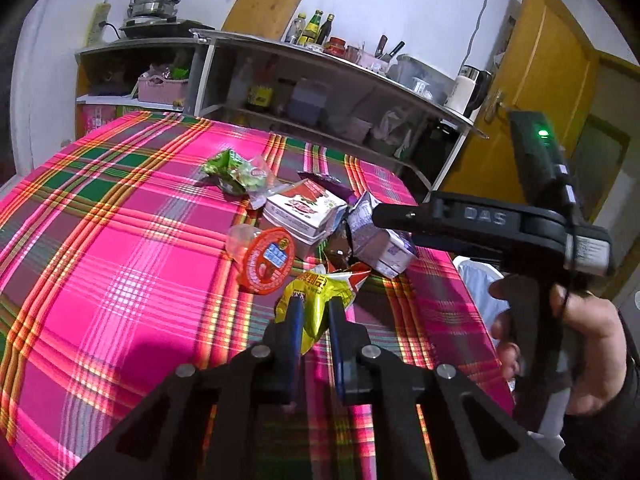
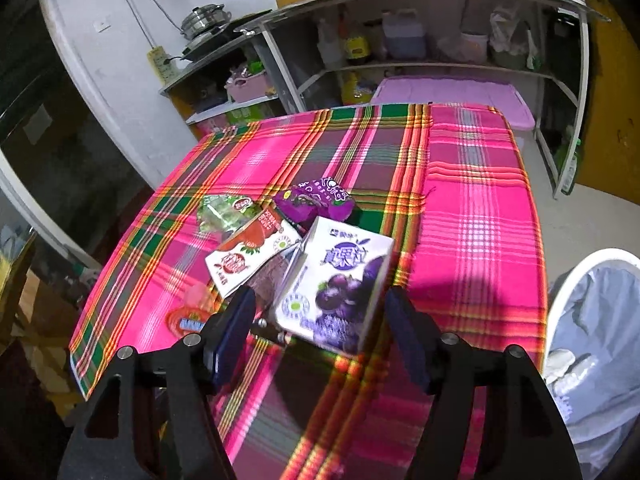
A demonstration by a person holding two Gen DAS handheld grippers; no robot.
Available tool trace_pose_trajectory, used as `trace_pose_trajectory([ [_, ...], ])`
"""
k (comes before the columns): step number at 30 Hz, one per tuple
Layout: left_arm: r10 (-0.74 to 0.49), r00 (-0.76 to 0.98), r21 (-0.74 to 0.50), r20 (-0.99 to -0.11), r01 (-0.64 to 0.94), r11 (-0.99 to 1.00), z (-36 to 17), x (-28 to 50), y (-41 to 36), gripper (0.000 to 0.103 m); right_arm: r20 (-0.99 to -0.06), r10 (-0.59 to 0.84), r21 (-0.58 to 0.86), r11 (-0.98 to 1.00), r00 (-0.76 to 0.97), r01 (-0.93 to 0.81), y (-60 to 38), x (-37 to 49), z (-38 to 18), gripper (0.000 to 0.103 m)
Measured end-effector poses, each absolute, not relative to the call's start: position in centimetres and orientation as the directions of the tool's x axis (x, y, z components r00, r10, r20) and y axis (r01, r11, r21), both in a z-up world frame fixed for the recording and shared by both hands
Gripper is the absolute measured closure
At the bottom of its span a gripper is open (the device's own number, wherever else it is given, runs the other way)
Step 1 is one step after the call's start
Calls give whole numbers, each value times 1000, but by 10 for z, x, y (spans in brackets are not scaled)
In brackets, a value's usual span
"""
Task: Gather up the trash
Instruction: 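Grasp the purple grape milk carton with the right gripper while the left grasps the yellow wrapper, then carry the carton and yellow wrapper over the bin and open both grippers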
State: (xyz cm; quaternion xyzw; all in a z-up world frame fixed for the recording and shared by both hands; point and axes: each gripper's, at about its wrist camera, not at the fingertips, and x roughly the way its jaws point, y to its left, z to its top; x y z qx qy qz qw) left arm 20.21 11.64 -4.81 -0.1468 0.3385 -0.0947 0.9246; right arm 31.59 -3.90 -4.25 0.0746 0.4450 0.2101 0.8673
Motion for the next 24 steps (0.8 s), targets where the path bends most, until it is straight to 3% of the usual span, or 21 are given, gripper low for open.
trace_pose_trajectory([
  [7,-280,757,-345,-591,77,936,-49,198,122,90,-778,385,287,921,497,-265,-31,323,-58,35],
  [8,-279,757,-344,-590,77,936,-48,198,122,90,-777,393,298,918,491,-261,-33,323,-59,39],
  [24,-262,765,-319,-589,79,945,-38,184,106,98,-691,434,297,899,577,-321,-73,267,-25,43],
])
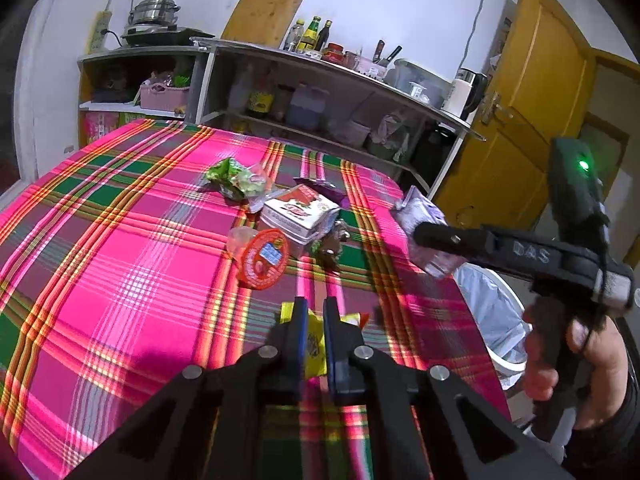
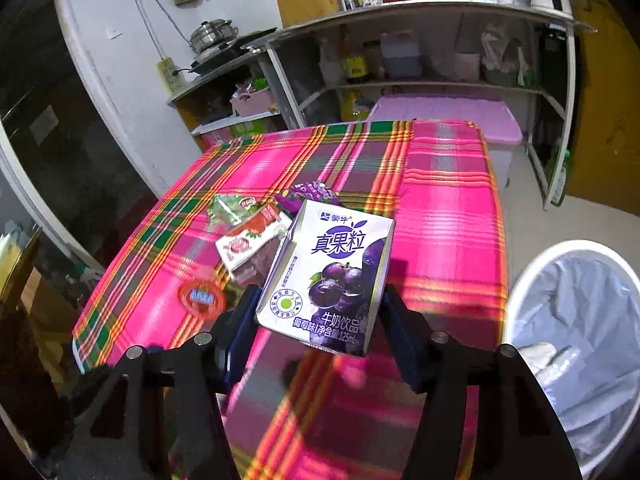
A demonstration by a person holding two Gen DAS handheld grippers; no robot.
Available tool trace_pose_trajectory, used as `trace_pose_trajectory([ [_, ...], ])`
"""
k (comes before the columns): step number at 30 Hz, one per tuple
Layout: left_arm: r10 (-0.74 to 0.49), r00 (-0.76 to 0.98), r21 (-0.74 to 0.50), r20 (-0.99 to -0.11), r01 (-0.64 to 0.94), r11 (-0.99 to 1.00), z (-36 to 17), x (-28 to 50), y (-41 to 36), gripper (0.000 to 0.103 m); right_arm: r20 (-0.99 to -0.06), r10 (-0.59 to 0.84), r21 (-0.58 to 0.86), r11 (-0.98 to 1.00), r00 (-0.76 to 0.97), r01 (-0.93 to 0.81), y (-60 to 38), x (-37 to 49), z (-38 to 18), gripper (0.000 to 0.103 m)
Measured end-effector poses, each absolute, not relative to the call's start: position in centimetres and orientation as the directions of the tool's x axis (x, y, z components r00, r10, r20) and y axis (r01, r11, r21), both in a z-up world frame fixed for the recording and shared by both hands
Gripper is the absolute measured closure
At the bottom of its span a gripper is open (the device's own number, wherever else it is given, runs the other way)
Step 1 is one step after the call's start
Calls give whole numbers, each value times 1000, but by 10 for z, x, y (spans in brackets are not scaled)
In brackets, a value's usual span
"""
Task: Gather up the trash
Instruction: 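Carry the carton and yellow wrapper over the bin and open both grippers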
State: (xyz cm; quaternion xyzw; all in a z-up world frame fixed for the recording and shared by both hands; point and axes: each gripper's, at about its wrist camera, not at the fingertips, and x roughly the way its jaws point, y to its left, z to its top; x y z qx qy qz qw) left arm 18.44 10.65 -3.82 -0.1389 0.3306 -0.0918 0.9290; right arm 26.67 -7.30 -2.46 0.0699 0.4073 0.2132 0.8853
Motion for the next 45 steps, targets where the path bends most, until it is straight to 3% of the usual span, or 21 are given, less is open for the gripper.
trace_pose_trajectory([
  [6,-249,740,-265,-625,99,959,-43,187,95,97,-695,433,308,901,574,-306,-103,236,-27,43],
  [7,-246,736,-261,-631,97,960,-44,187,96,92,-695,432,308,901,575,-305,-105,232,-27,43],
  [10,-217,722,-232,-657,81,969,-48,195,93,62,-693,435,317,900,575,-299,-117,221,-28,43],
  [11,-205,718,-222,-665,71,972,-49,198,93,58,-692,437,320,899,575,-298,-121,219,-28,43],
  [20,-159,645,-152,-748,67,986,-63,222,72,58,-676,433,327,902,596,-283,-143,207,-26,43],
  [22,-146,650,-140,-746,61,988,-63,221,68,62,-668,429,319,903,608,-287,-147,203,-23,43],
  [26,-160,657,-159,-737,61,985,-60,217,62,68,-648,408,284,913,643,-293,-154,193,-16,43],
  [45,-343,704,-222,-622,263,939,-6,209,-37,69,-622,279,222,959,732,-177,-224,168,-11,43],
])
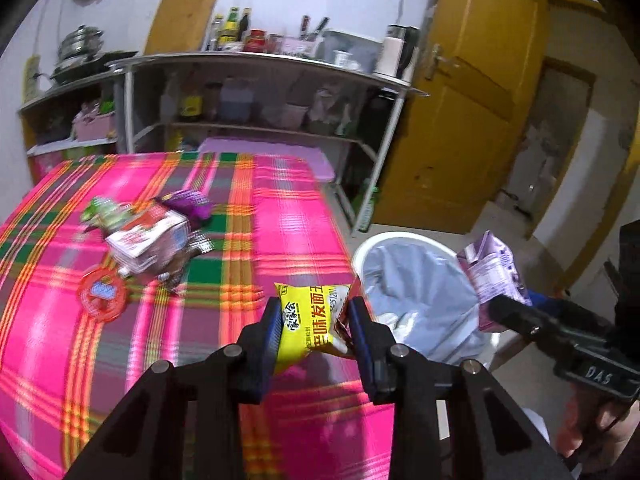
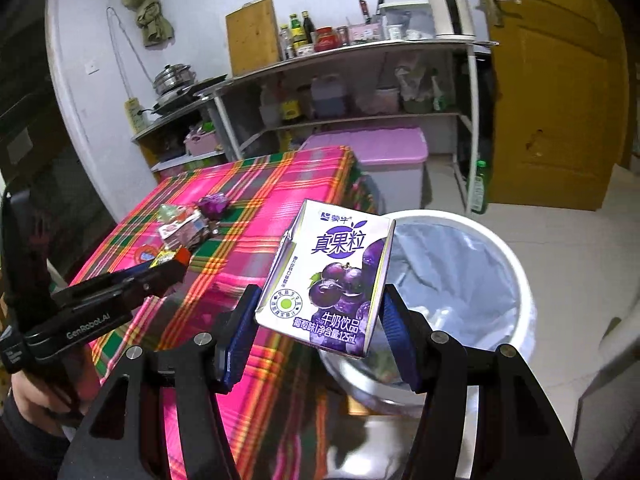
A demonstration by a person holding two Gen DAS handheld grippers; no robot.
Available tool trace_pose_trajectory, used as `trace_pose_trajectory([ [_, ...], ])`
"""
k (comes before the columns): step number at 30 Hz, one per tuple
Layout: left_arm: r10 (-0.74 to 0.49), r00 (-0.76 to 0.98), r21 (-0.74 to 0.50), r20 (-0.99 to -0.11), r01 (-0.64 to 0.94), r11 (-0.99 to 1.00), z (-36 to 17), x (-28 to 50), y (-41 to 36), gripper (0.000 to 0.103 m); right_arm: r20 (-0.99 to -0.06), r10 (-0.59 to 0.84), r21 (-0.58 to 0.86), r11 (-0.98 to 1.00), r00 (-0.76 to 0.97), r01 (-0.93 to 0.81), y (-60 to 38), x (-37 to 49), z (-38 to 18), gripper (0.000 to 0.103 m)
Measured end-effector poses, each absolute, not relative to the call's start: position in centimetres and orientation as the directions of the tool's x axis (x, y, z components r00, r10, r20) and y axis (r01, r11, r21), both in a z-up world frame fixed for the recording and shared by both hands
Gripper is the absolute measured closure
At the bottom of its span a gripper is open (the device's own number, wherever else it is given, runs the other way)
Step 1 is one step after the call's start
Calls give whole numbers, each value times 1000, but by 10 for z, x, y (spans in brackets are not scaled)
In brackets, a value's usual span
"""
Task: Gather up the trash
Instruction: 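Carry the carton and yellow wrapper over the bin and open both grippers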
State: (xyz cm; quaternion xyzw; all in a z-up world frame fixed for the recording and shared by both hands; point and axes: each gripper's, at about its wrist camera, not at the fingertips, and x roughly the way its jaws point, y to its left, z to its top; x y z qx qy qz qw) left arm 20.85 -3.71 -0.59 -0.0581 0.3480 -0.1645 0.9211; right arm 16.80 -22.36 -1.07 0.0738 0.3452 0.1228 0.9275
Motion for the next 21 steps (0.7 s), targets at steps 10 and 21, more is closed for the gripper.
trace_pose_trajectory([
  [10,-443,636,-258,-631,366,894,-19,232,-98,69,-650,209,208,974,731,-94,-262,175,-28,43],
  [21,-470,555,-279,-686,396,875,-46,265,-133,68,-700,181,221,975,691,-31,-298,194,-57,43],
])
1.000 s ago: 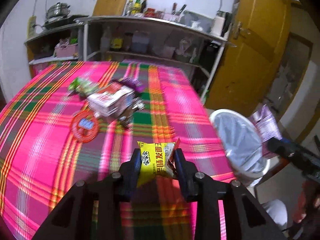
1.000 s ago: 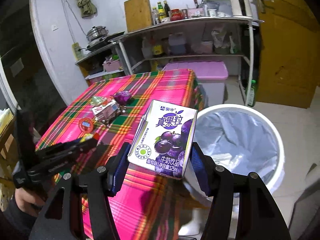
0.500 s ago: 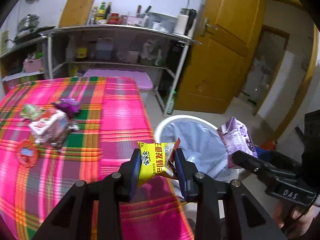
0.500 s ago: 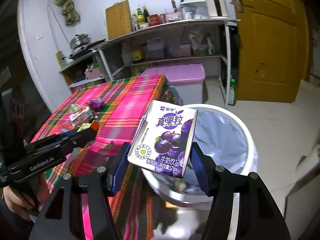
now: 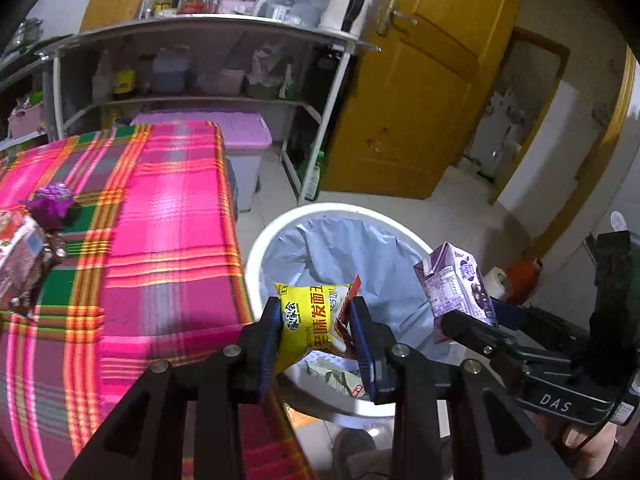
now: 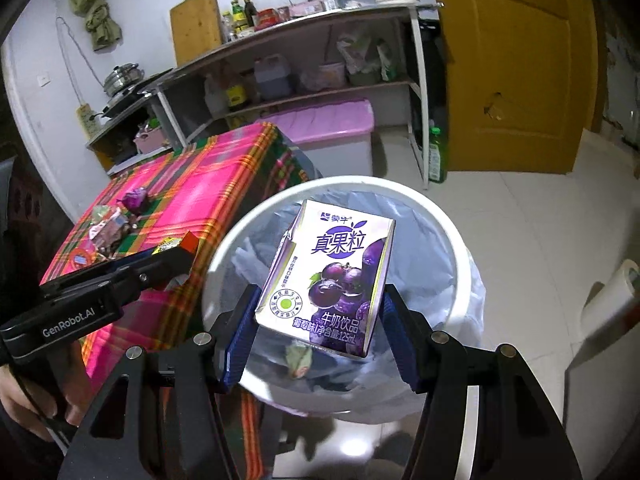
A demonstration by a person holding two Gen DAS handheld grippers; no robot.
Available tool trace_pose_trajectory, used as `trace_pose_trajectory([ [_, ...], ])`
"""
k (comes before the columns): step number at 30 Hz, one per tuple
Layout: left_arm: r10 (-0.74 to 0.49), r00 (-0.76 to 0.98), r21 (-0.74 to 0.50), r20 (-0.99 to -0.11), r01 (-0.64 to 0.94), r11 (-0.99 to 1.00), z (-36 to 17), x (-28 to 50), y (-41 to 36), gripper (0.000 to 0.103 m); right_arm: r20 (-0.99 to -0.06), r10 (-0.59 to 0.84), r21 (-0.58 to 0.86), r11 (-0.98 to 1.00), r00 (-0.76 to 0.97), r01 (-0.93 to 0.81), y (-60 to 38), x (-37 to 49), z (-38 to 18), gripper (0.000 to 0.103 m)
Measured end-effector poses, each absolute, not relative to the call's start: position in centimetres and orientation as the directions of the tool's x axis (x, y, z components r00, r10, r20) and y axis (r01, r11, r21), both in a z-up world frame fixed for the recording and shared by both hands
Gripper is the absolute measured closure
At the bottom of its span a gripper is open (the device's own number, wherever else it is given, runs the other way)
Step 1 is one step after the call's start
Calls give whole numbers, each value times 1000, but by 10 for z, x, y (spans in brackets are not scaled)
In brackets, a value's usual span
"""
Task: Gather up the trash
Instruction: 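Carry the carton and yellow wrapper over the bin and open both grippers, then withdraw both open grippers from the bin toward the table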
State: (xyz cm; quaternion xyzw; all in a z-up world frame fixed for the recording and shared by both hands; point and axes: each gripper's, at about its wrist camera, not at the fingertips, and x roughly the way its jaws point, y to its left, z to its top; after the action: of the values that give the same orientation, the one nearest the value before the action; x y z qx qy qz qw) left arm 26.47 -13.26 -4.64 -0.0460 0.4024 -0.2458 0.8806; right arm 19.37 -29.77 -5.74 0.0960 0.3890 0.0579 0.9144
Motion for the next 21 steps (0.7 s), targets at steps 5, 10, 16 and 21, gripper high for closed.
trace_pose_trajectory([
  [5,-471,519,-271,-713,415,868,-57,274,-150,66,-721,179,223,975,669,-20,-306,202,-68,42],
  [10,-477,483,-296,-735,405,865,-69,280,-154,62,-726,163,227,974,669,10,-313,205,-74,42],
  [16,-495,495,-319,-714,400,859,-65,276,-147,62,-717,159,221,975,679,4,-312,203,-72,42],
  [21,-506,522,-331,-686,395,857,-53,267,-137,62,-703,160,211,977,693,-11,-304,198,-61,42],
])
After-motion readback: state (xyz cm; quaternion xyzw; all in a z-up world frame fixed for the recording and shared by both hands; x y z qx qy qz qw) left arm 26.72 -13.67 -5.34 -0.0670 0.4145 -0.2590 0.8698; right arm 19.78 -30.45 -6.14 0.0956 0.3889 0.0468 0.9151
